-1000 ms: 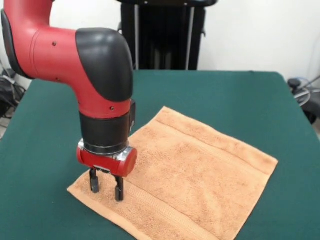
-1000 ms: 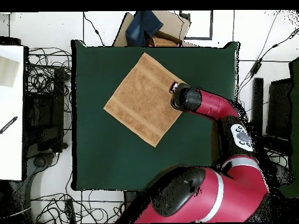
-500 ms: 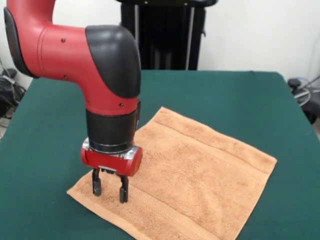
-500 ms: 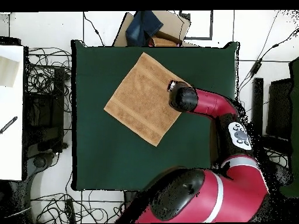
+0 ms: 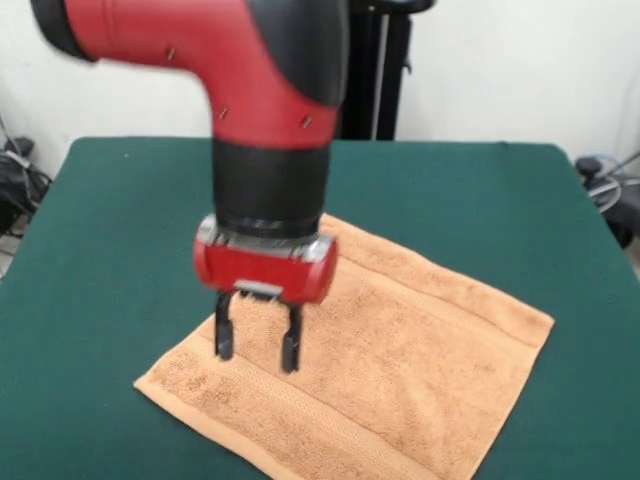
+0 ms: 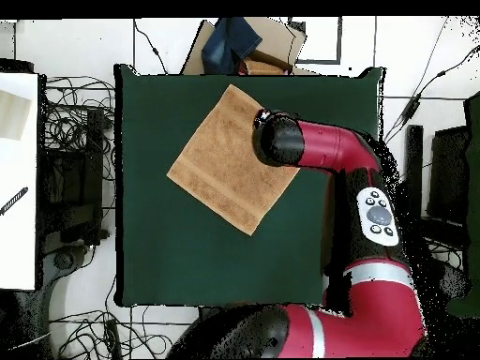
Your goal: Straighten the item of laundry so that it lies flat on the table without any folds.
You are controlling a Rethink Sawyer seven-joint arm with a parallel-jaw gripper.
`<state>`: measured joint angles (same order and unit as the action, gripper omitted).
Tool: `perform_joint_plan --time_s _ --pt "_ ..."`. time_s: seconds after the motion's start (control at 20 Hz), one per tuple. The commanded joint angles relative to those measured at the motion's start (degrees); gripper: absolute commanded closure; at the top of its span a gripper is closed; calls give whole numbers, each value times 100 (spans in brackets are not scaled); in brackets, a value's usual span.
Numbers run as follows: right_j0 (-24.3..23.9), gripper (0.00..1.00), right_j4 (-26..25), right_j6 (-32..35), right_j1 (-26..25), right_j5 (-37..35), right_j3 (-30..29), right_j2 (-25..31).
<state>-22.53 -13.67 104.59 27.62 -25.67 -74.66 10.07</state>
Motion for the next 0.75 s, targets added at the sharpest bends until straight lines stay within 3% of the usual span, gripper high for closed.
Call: perform_joint_plan --time_s 0.05,0.75 --pt "274 0 105 185 802 -1129 -473 -19" --pt "183 0 67 61 1182 -1795 -404 101"
